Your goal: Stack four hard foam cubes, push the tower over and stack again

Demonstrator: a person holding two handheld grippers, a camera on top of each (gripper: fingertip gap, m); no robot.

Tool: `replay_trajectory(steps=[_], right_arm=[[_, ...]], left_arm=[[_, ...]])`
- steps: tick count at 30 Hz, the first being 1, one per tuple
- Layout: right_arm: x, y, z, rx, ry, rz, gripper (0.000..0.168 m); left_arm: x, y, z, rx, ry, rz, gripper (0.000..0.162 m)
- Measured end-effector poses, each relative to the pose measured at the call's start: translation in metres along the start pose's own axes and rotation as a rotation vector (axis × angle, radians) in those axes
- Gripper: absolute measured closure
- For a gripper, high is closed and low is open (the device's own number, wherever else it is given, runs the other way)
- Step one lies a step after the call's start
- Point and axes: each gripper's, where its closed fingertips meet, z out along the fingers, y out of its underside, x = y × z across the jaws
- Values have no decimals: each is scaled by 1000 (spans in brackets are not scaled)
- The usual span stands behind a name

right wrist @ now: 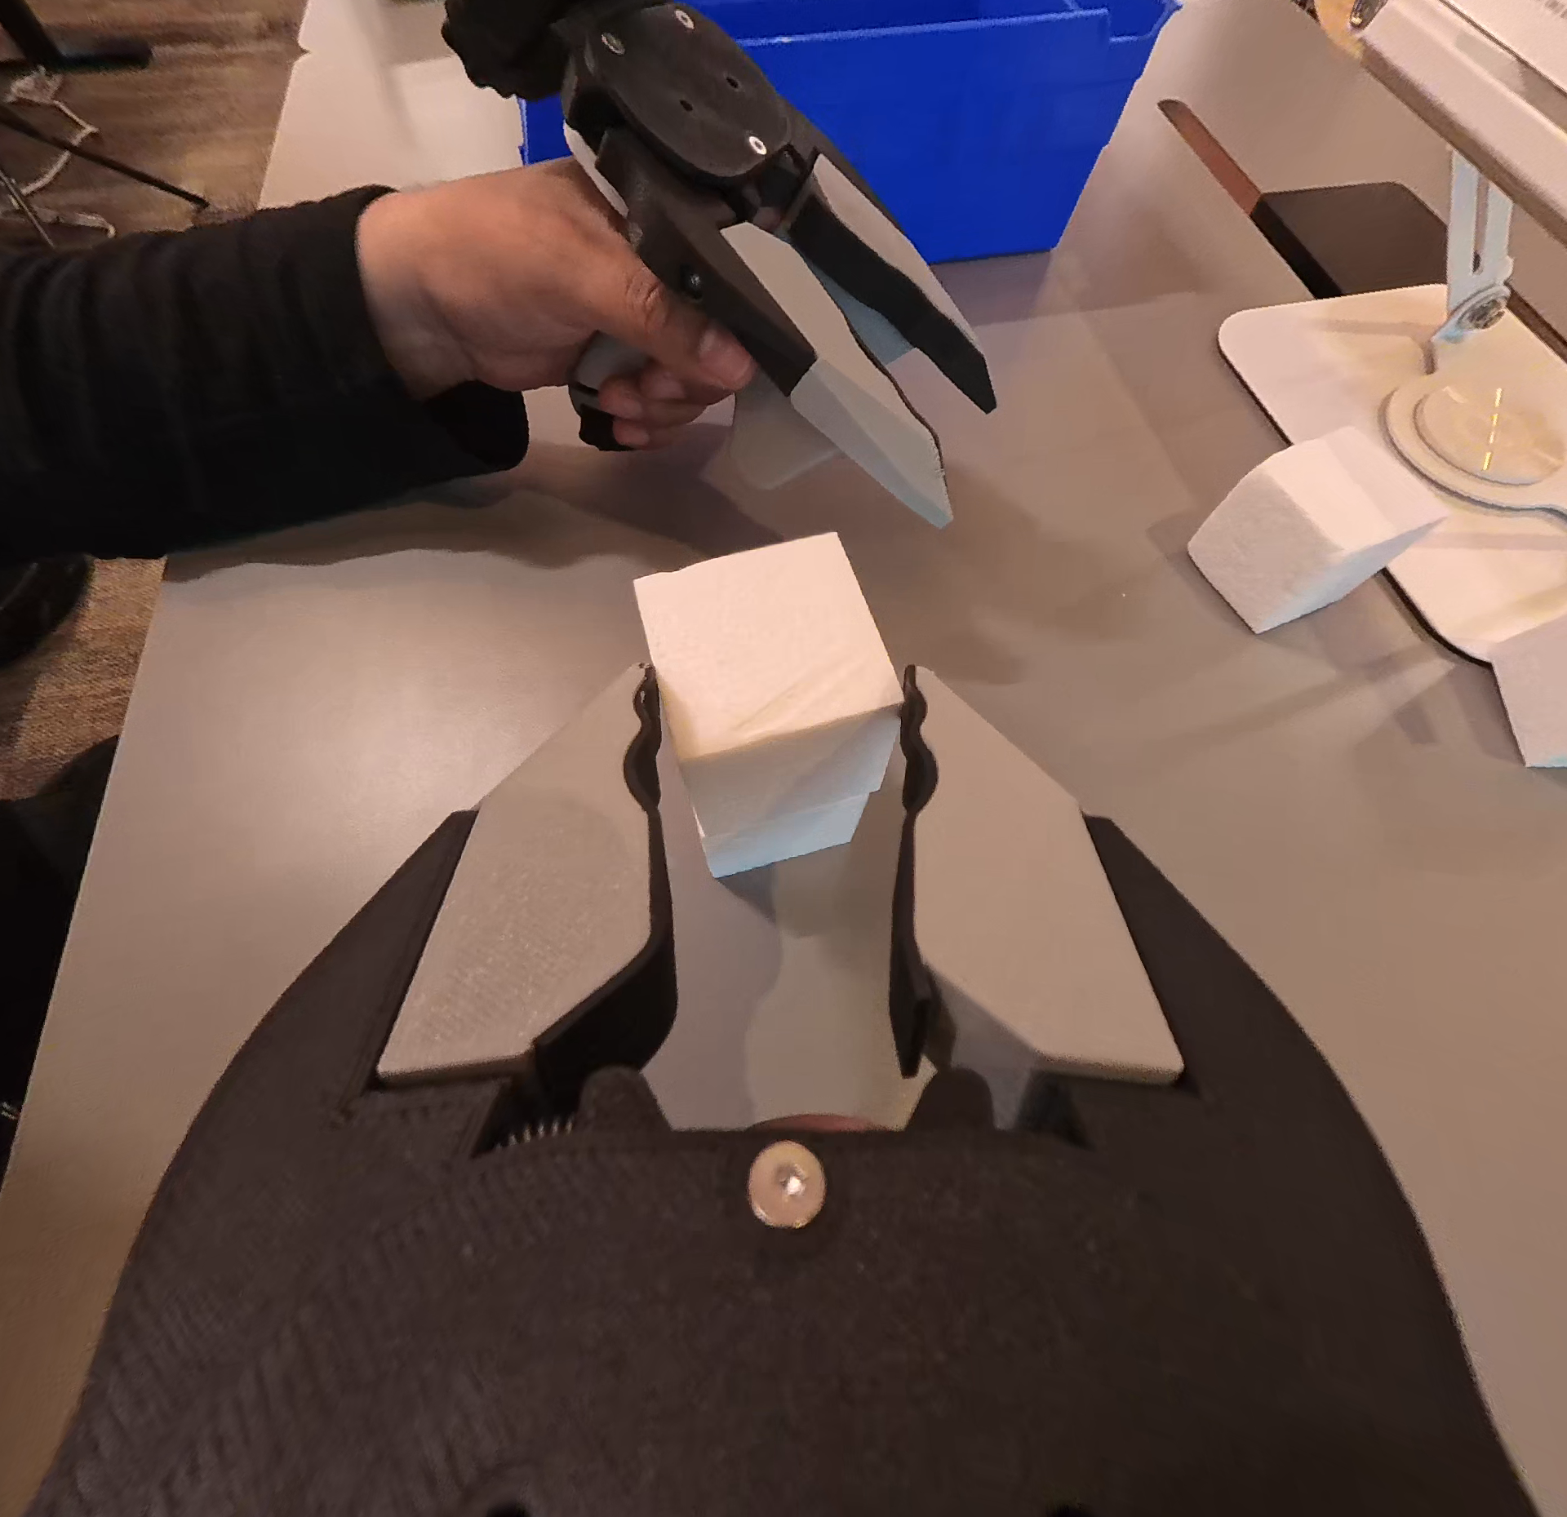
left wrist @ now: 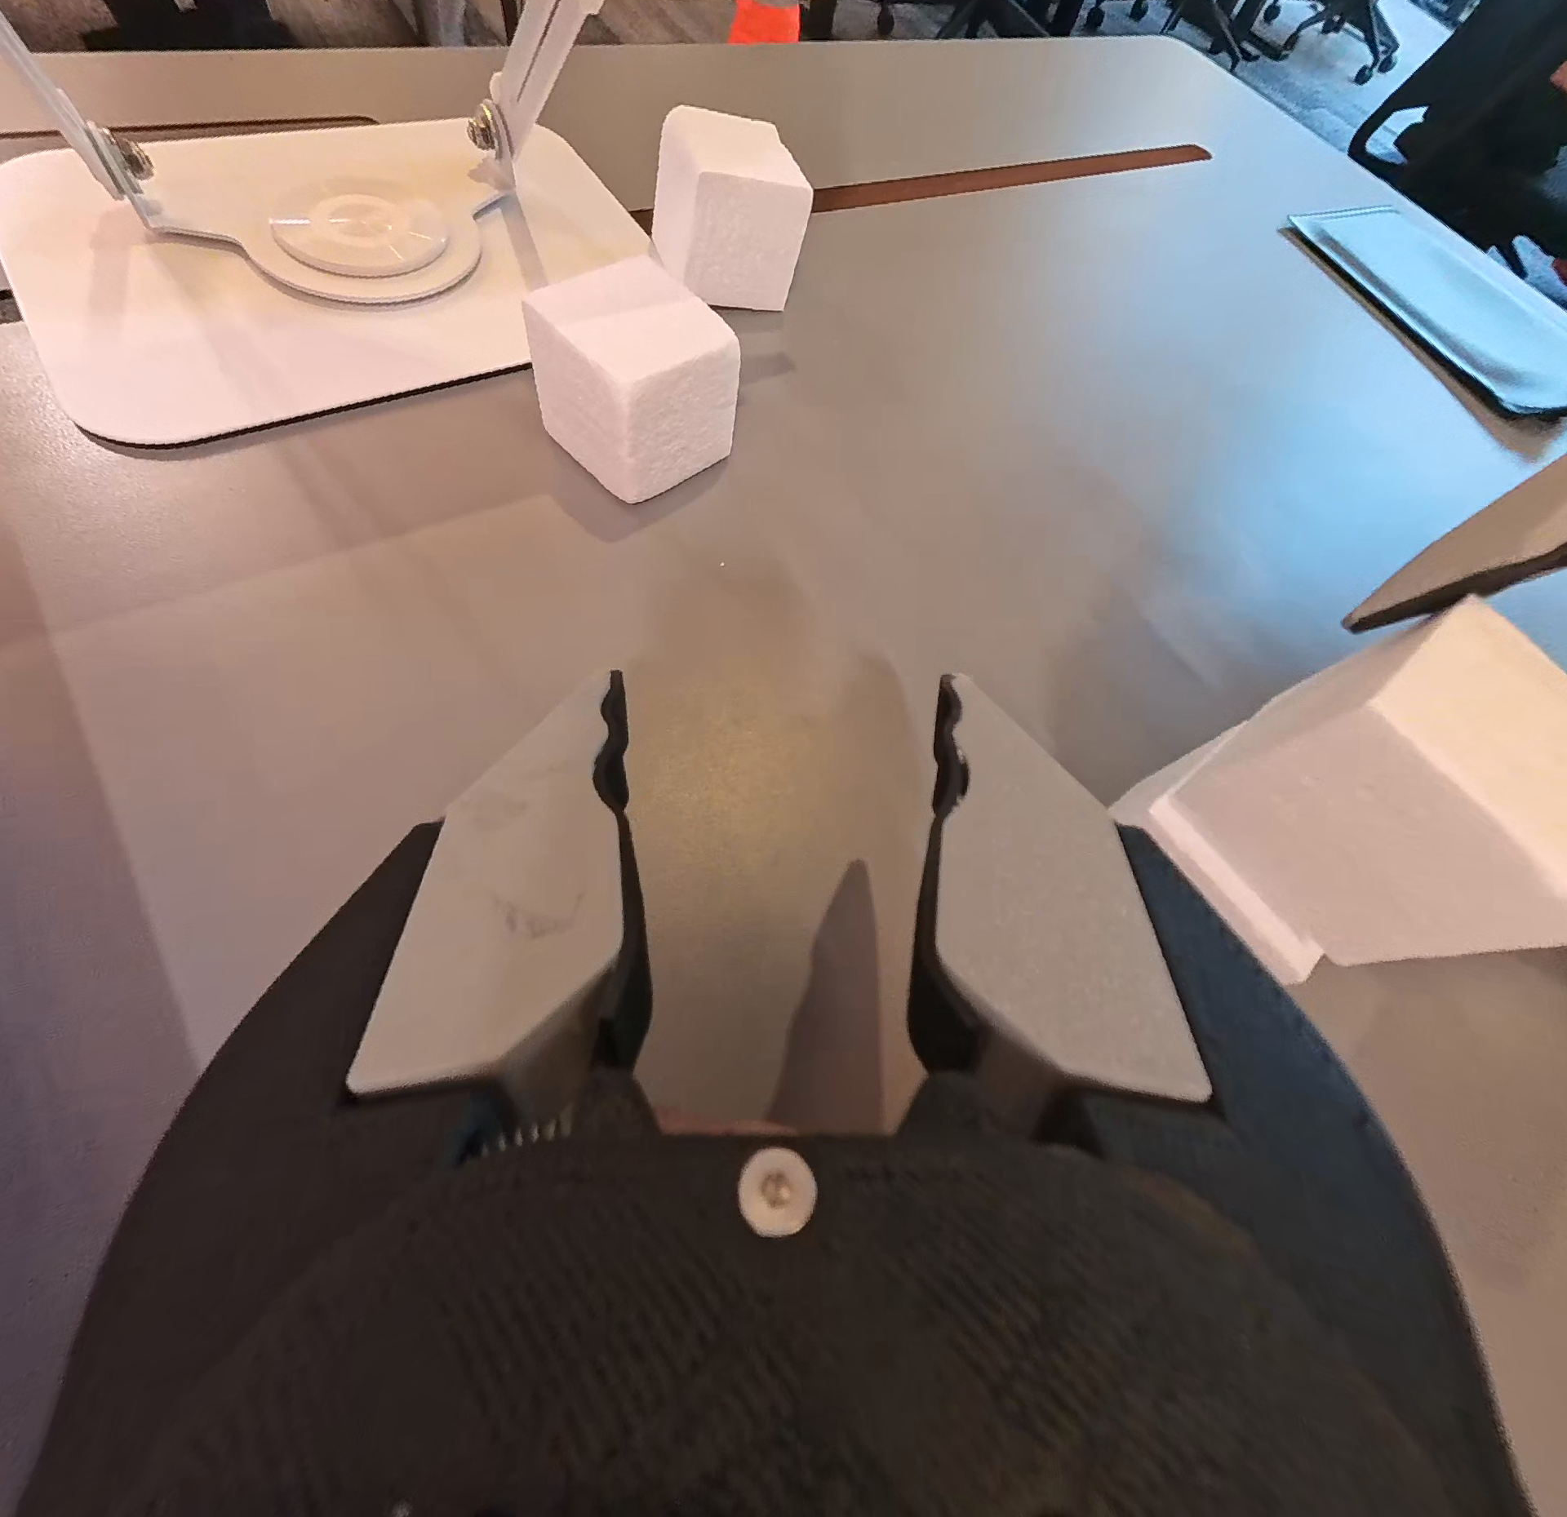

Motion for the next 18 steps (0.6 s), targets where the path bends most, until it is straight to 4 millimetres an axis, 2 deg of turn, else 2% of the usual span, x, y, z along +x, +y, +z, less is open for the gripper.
replay_trajectory(steps=[18], right_arm=[[-2, 4, 6, 6, 15, 8, 113]], left_arm=[[1, -1, 0, 1, 4, -1, 90]])
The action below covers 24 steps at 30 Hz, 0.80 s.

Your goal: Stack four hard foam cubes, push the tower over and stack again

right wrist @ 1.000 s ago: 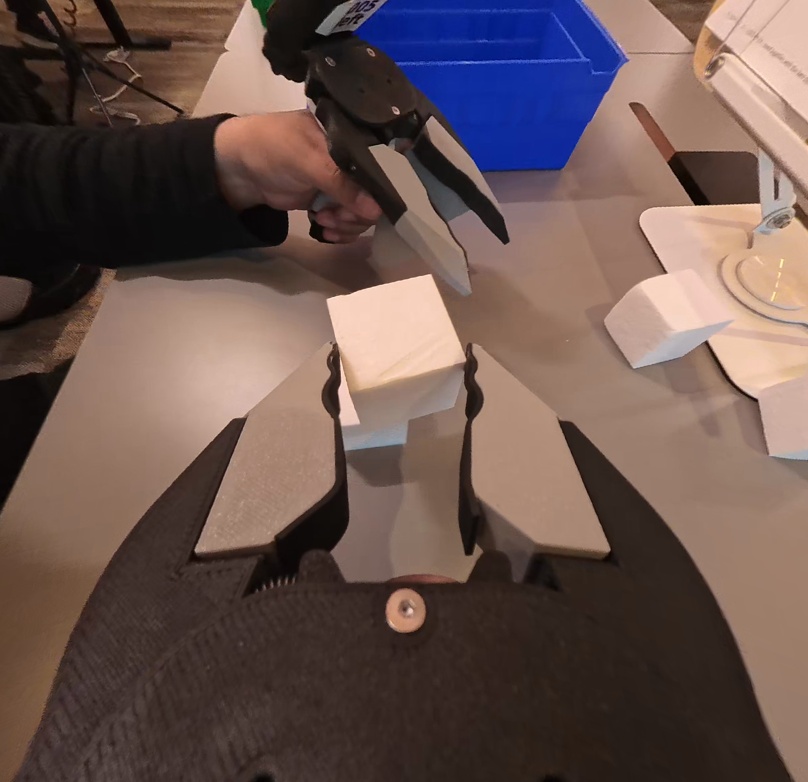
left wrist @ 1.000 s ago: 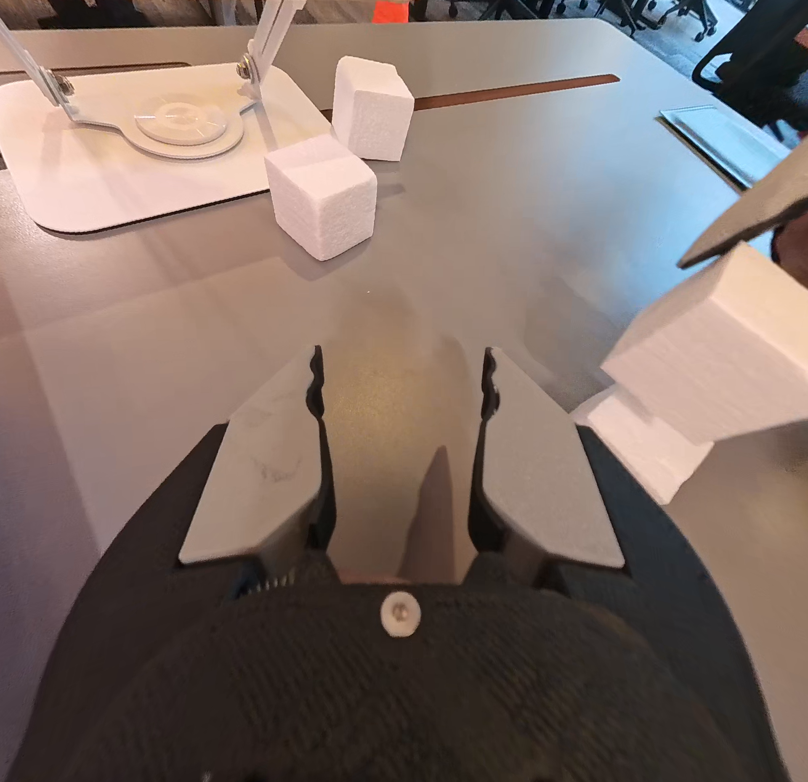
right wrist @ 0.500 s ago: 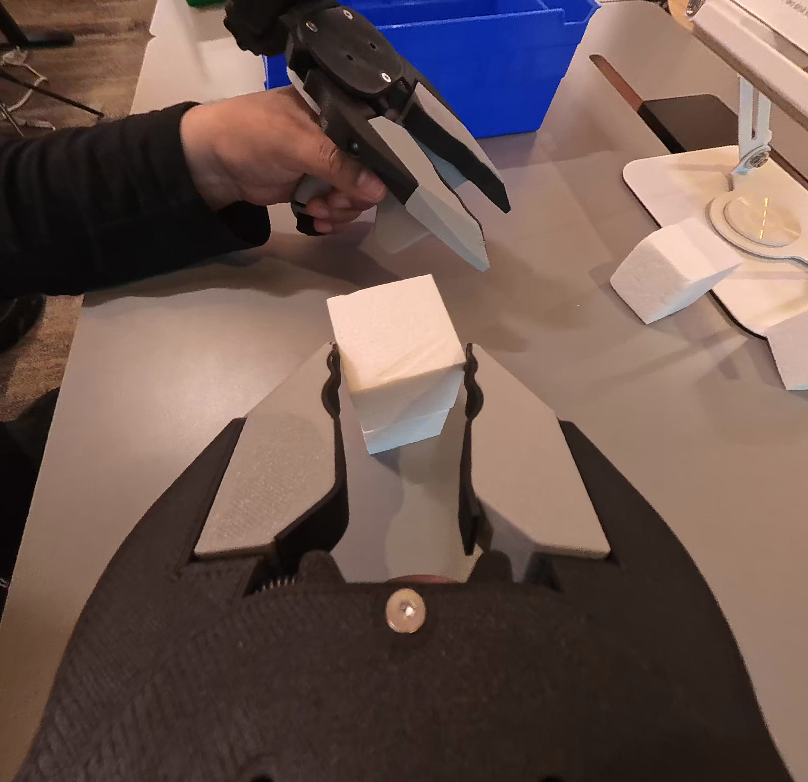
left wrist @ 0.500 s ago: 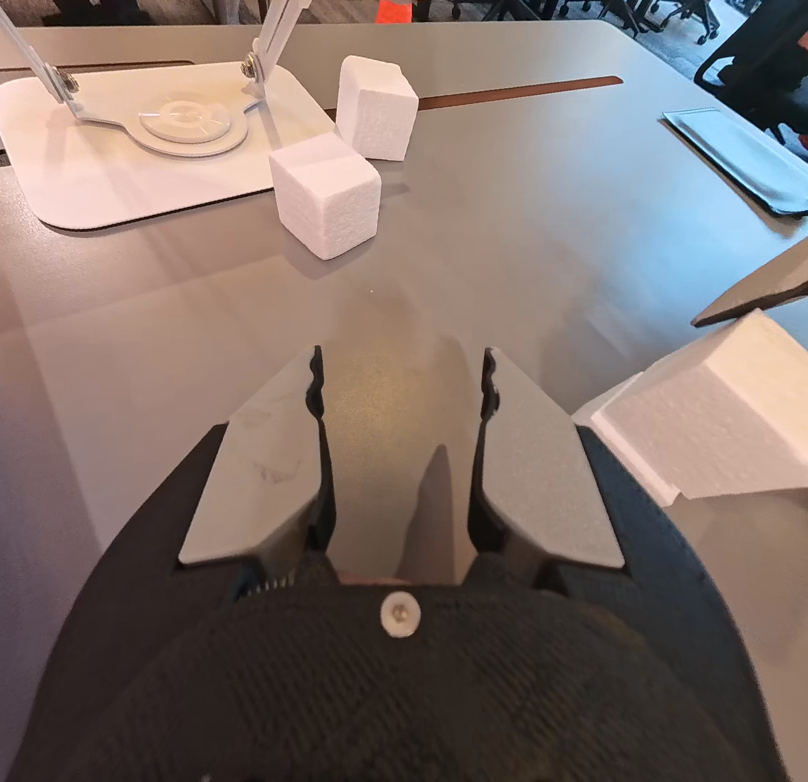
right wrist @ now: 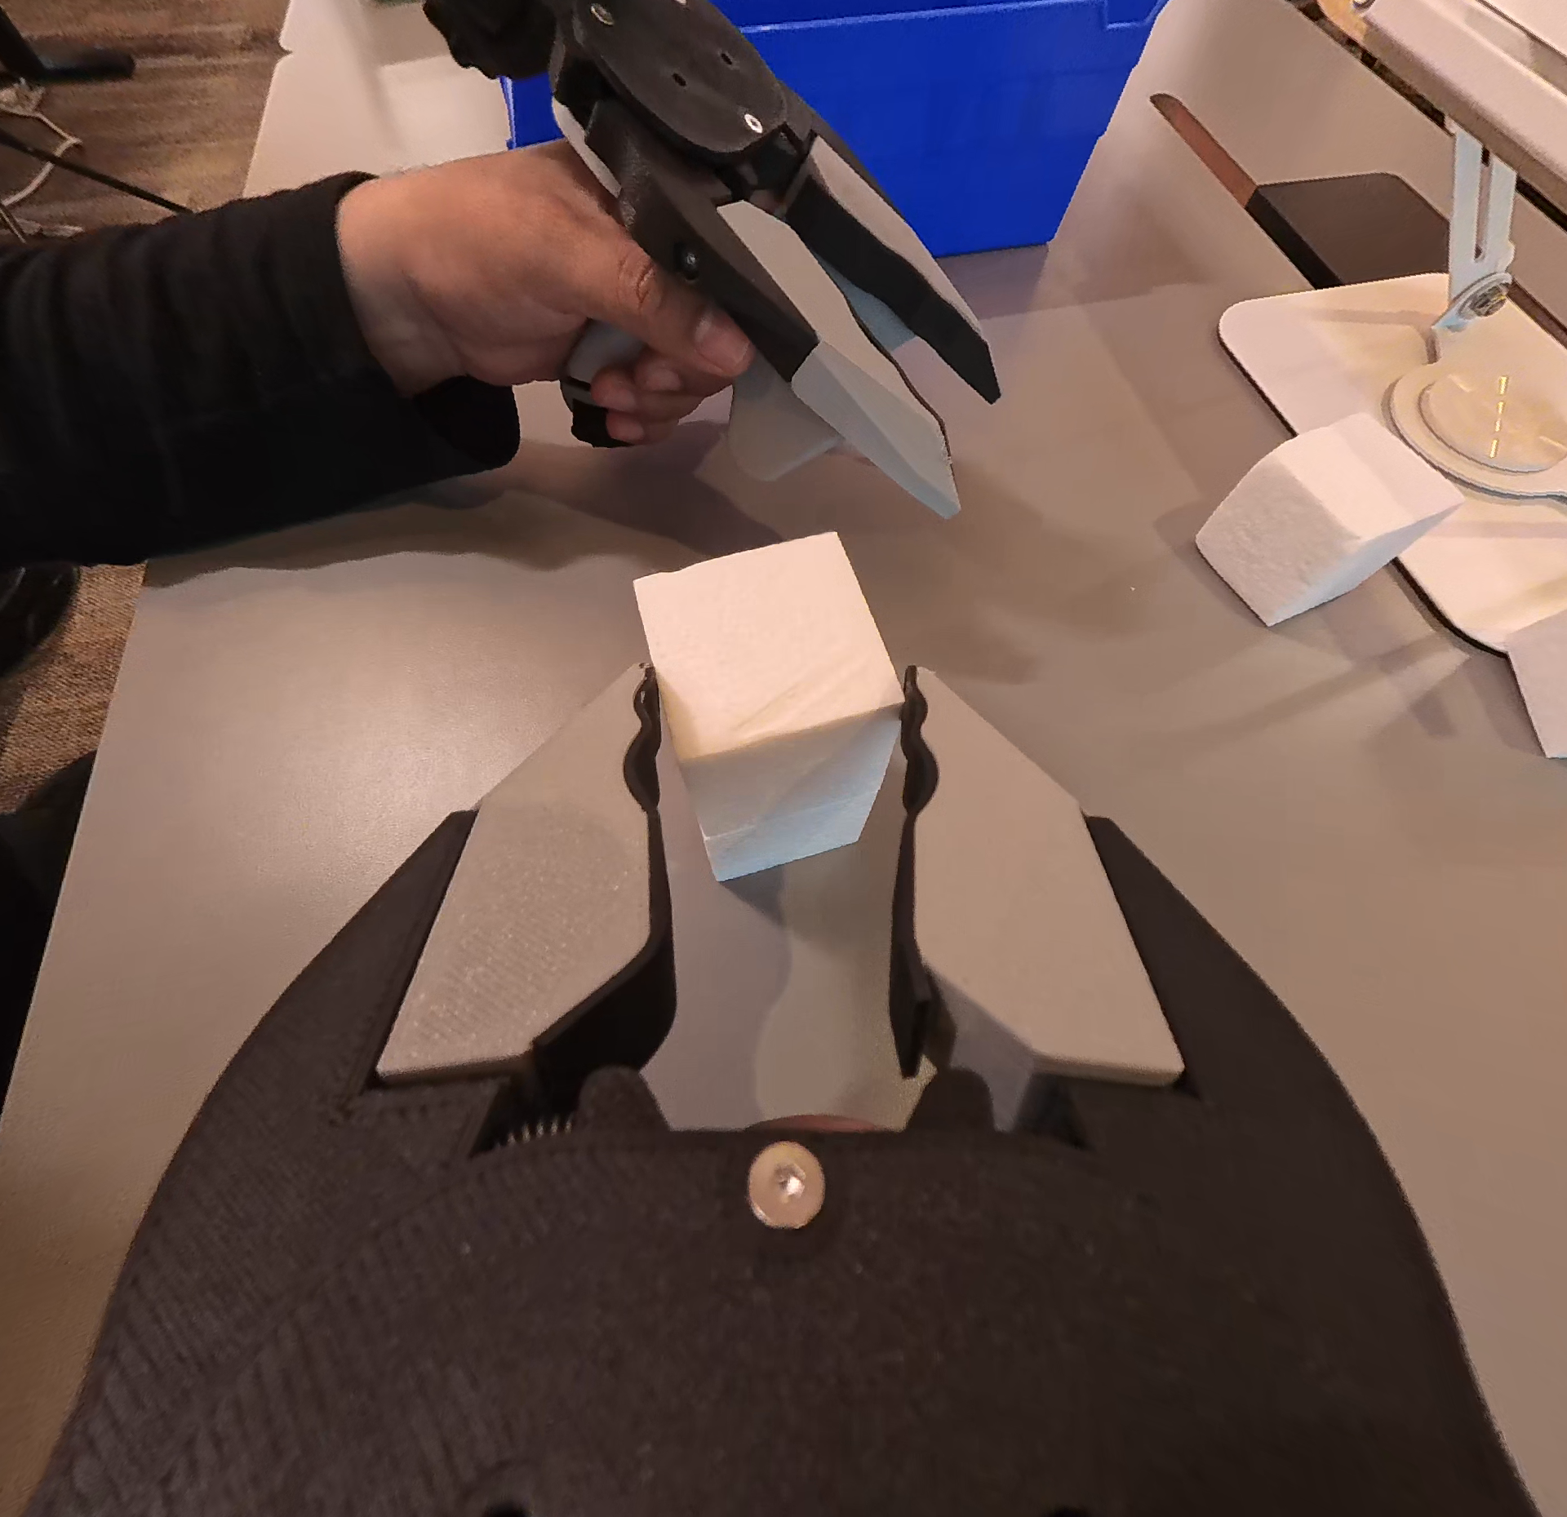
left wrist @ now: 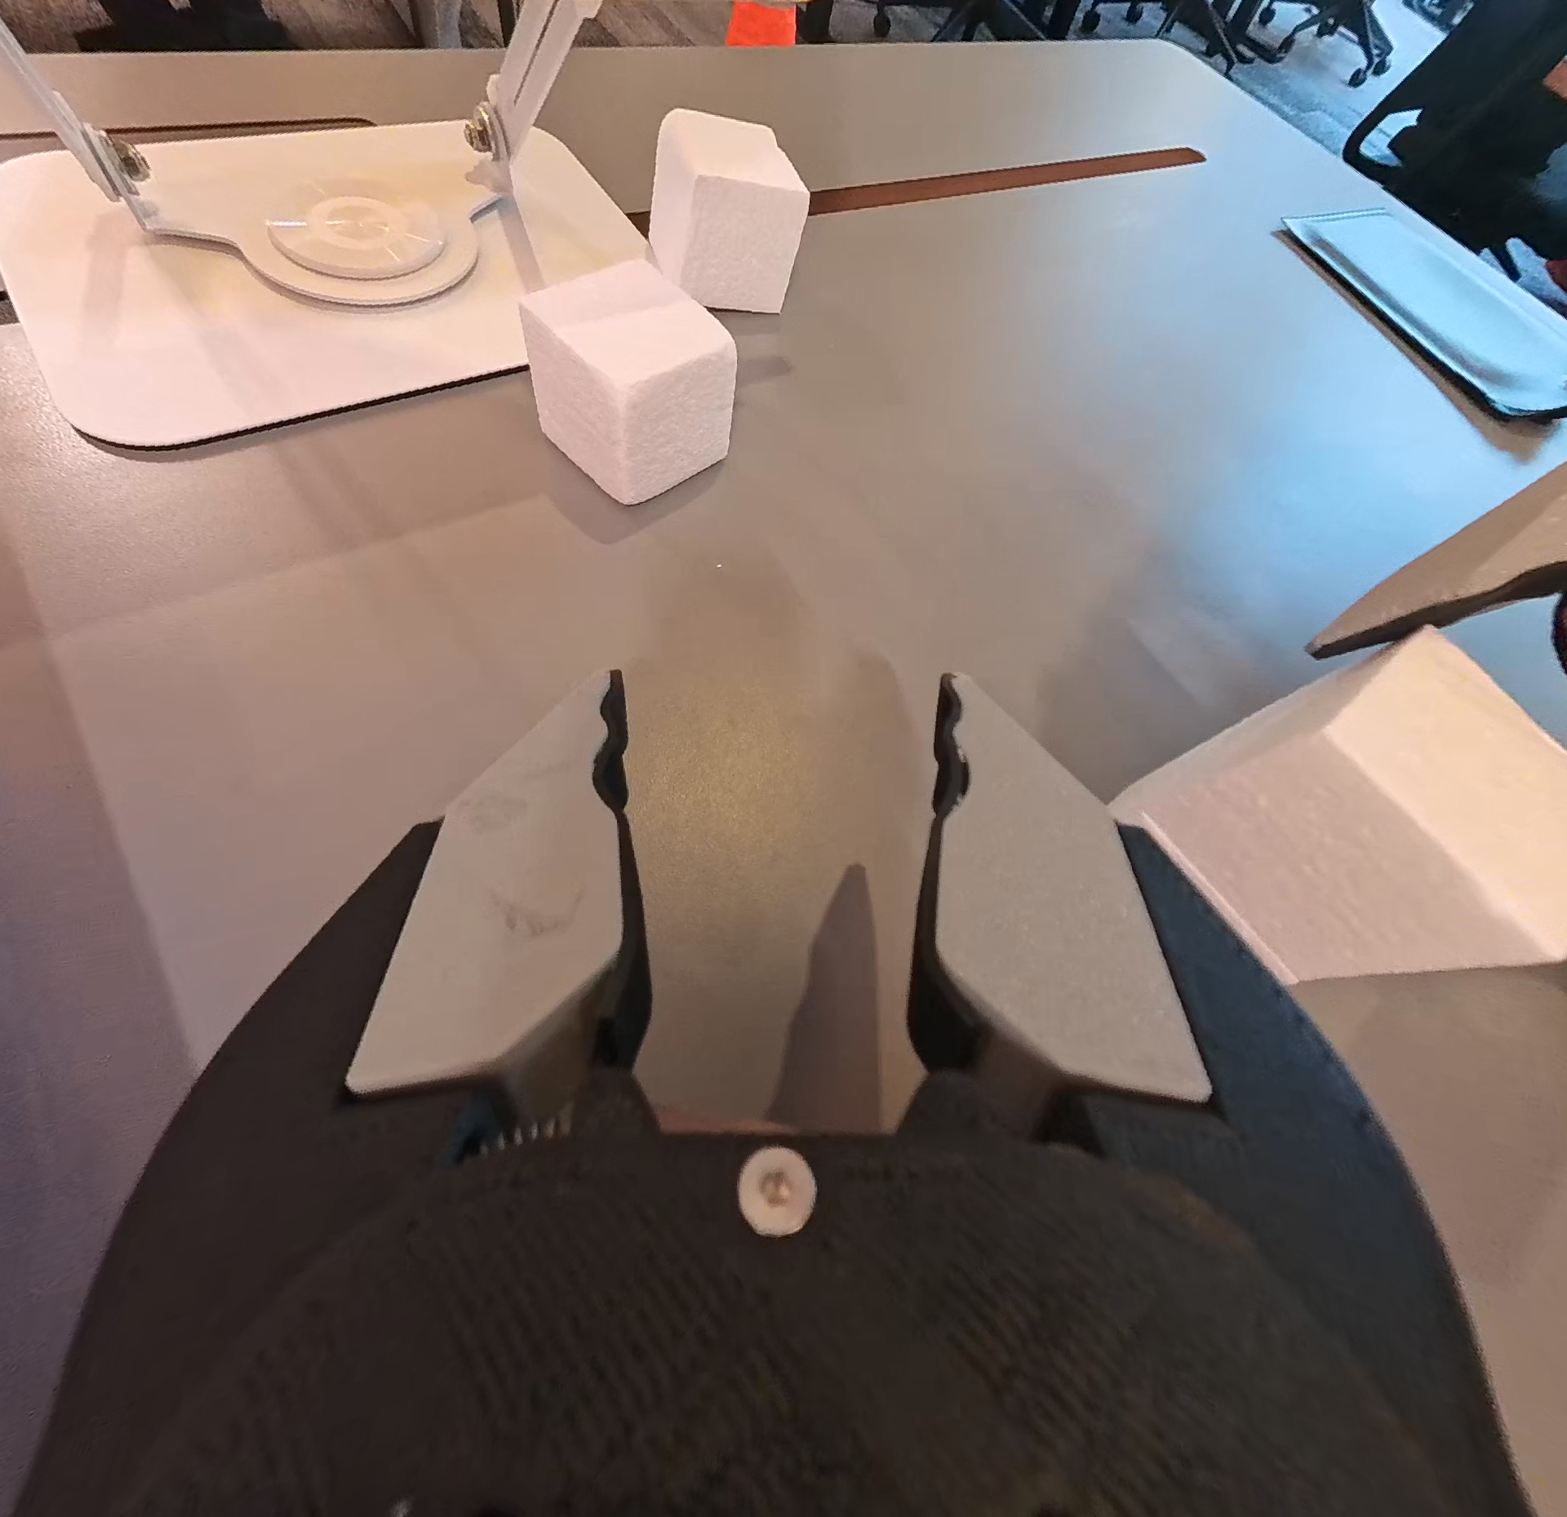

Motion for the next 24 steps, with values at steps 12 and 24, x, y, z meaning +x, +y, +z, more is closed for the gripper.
replay_trajectory(steps=[12, 24], right_arm=[[84, -23, -41, 212, 190, 1, 94], [261, 17, 15, 105, 336, 42, 88]], left_arm=[[-1, -4, -4, 19, 2, -13, 89], [7, -4, -4, 6, 9, 18, 88]])
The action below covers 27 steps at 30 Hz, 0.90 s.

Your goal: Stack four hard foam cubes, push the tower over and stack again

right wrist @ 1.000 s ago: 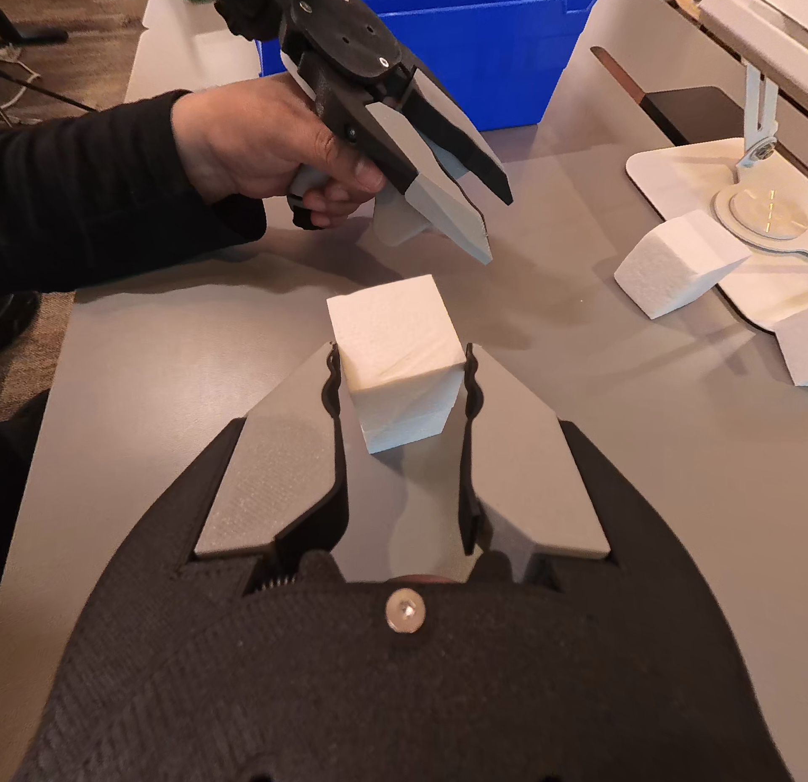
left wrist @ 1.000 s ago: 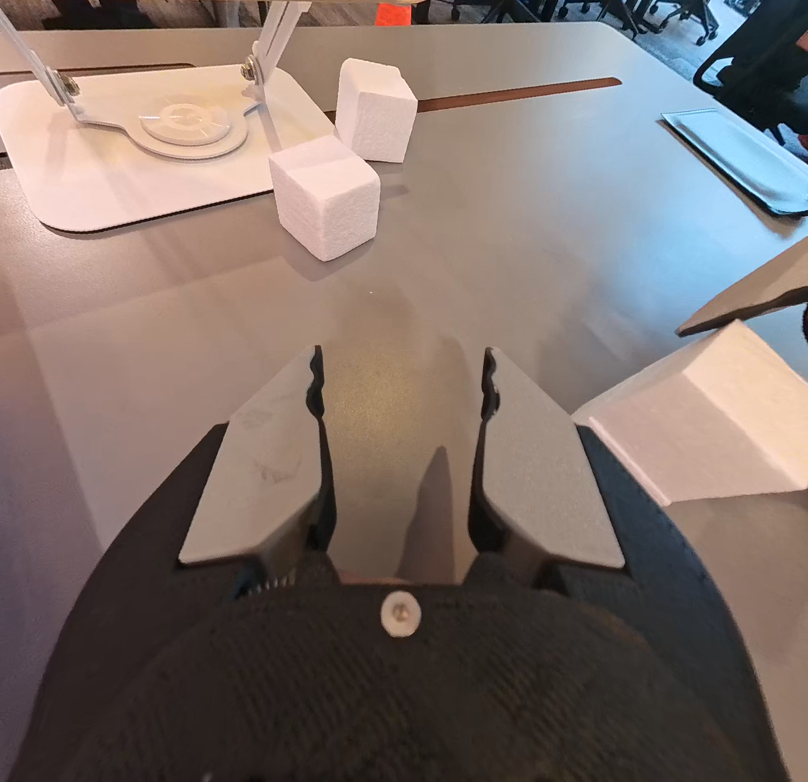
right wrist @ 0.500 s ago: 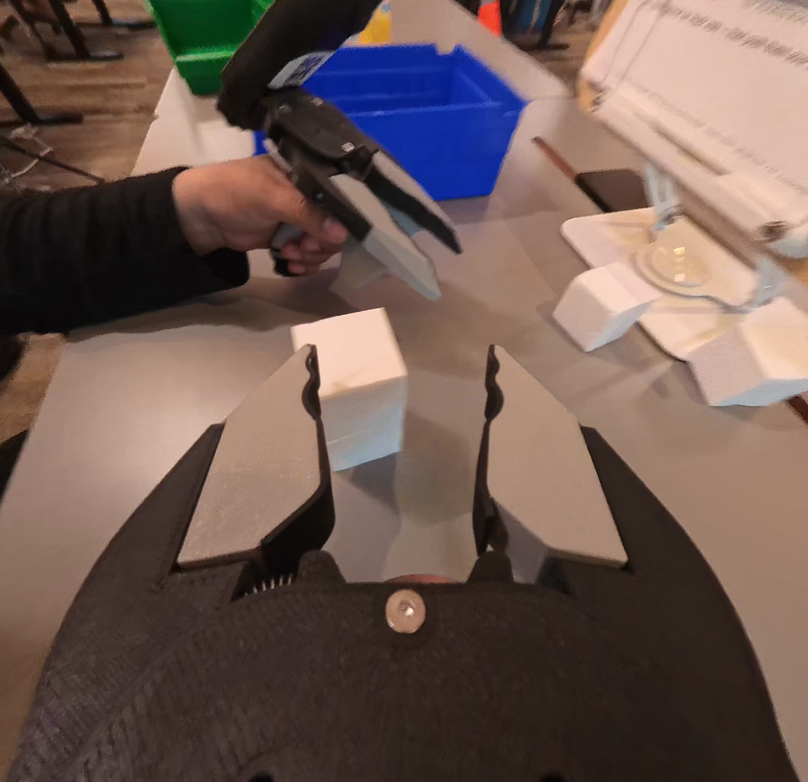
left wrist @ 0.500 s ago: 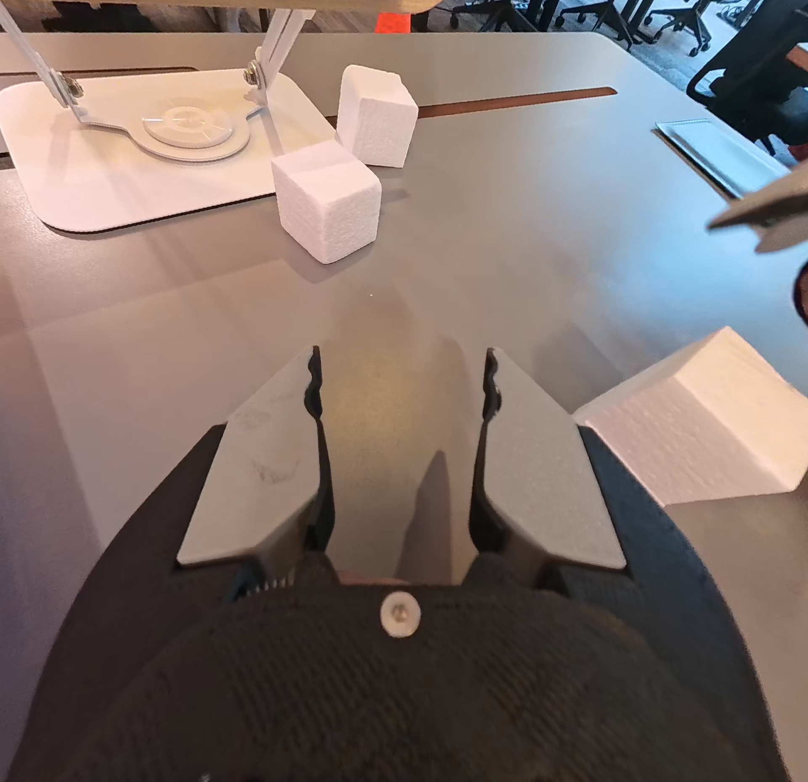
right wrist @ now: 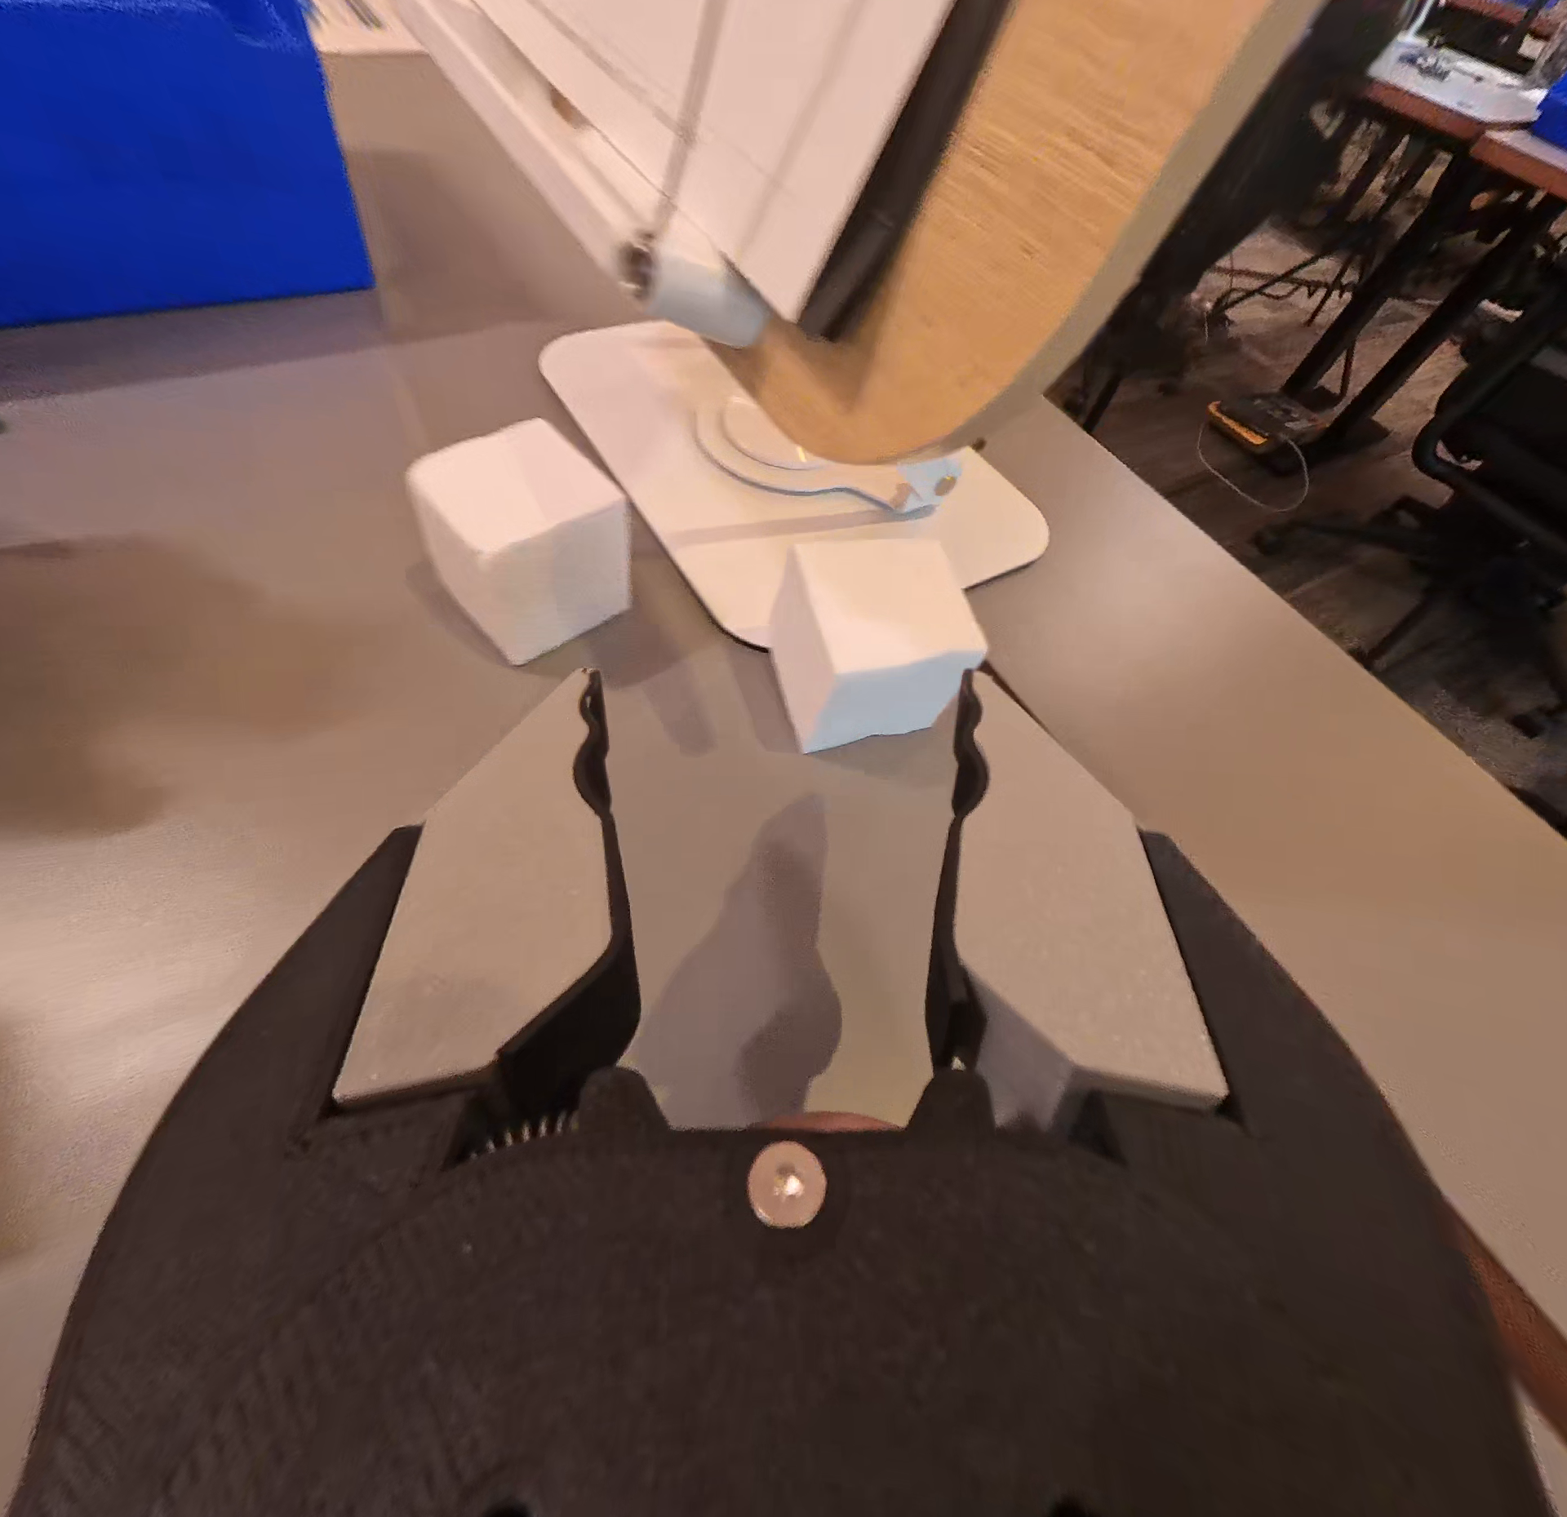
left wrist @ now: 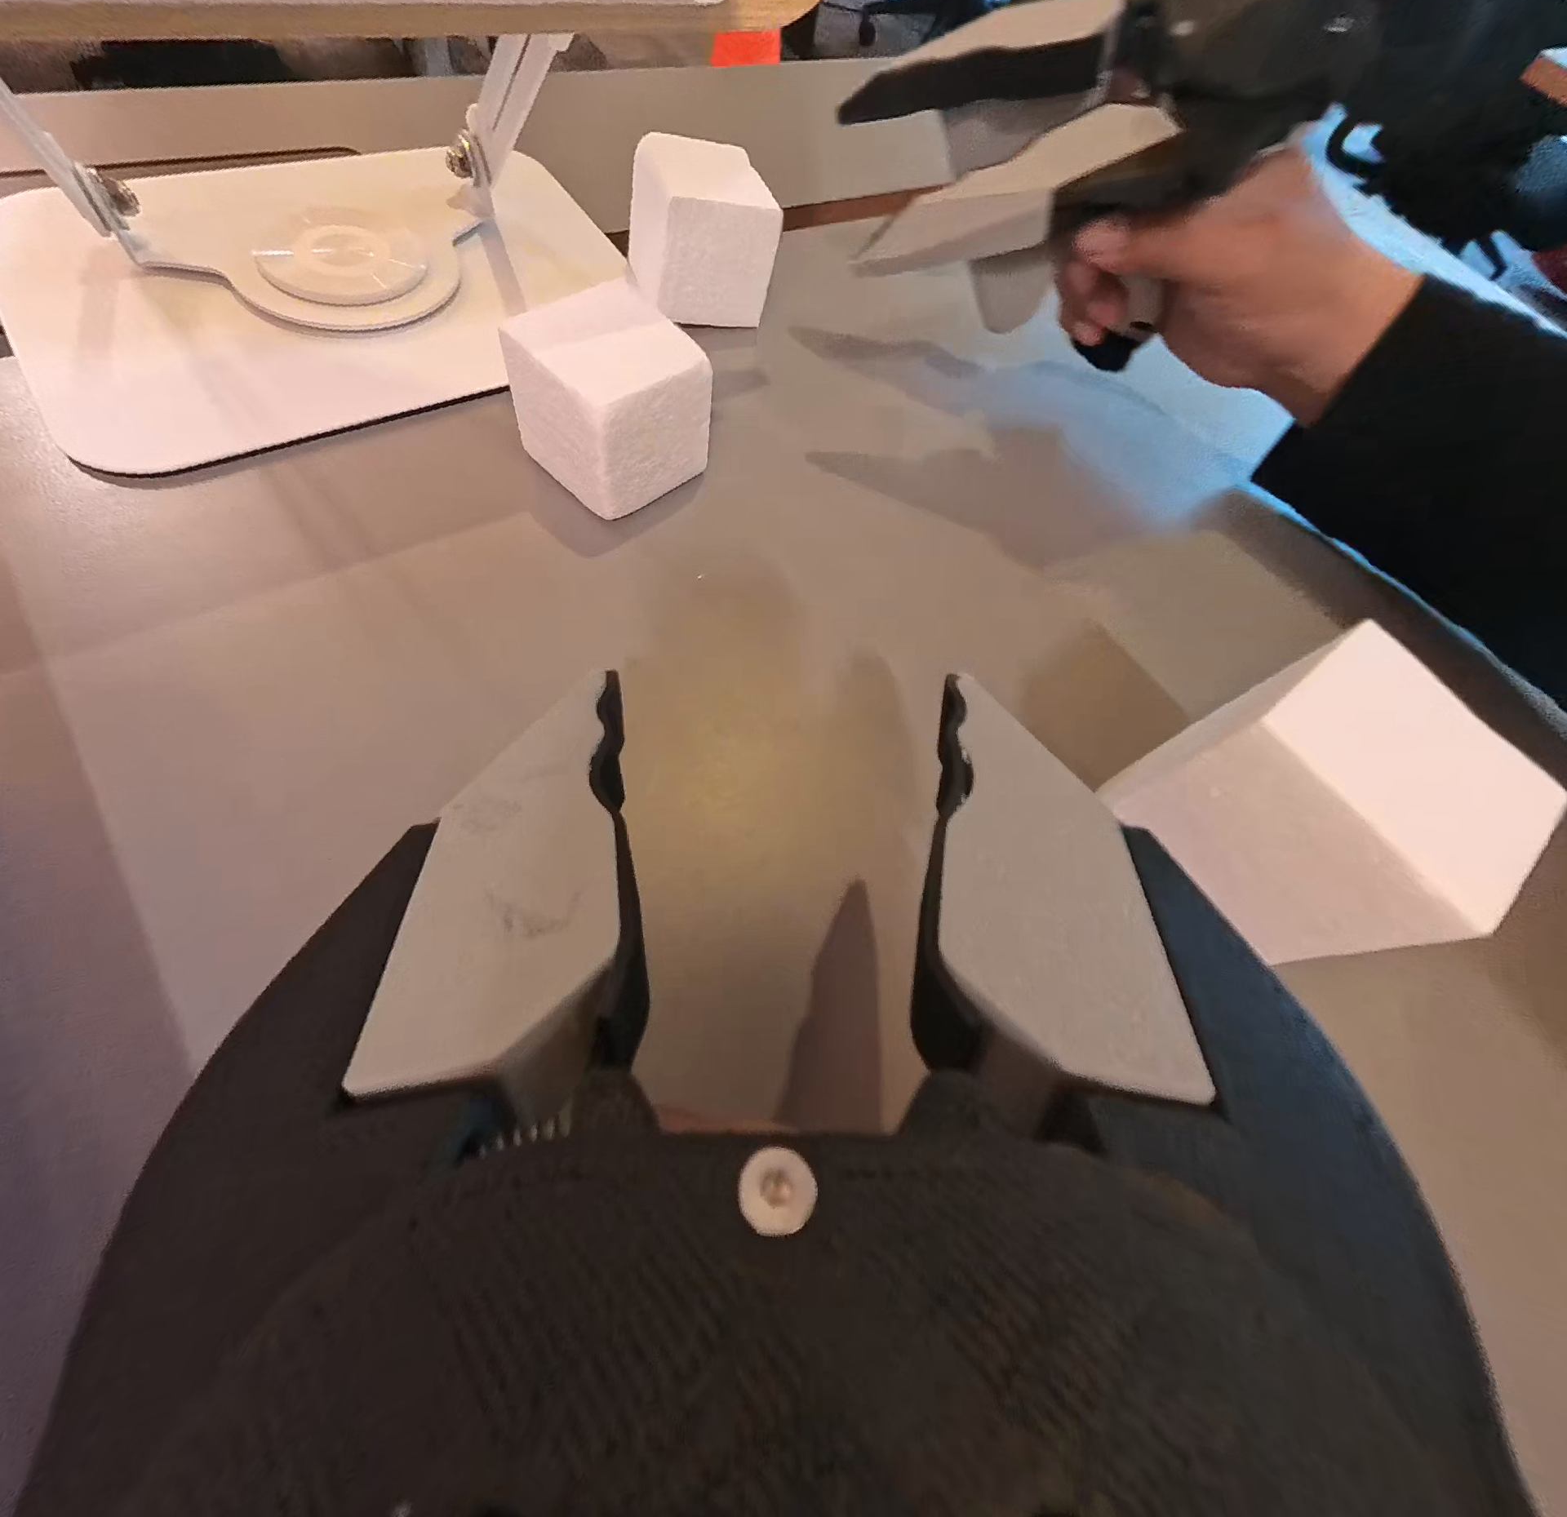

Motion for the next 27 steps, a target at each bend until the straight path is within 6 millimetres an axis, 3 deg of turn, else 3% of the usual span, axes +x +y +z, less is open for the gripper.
replay_trajectory(steps=[6, 8, 10, 12, 15, 20, 24, 27], right_arm=[[31, 17, 41, -100, -44, 8, 88], [34, 19, 50, -109, -68, 18, 96], [28, 21, 53, -123, -117, 25, 115], [26, 16, 49, -95, -114, 38, 116], [14, 11, 25, -67, -122, 63, 115], [-28, 5, -46, -59, -149, 47, 116], [-88, -28, -103, -11, -231, 27, 116], [-138, -49, -129, -19, -267, -28, 116]], left_arm=[[3, 0, -1, -3, 1, 19, 88], [2, 3, 1, -16, -2, 19, 88], [2, 5, 3, -27, -1, 19, 87], [1, 6, 4, -30, -2, 20, 87], [0, 6, 4, -30, 1, 7, 87], [0, 7, 6, -30, -1, 6, 87], [-2, 10, 8, -36, -11, 8, 87], [-5, 12, 9, -38, -18, -3, 87]])
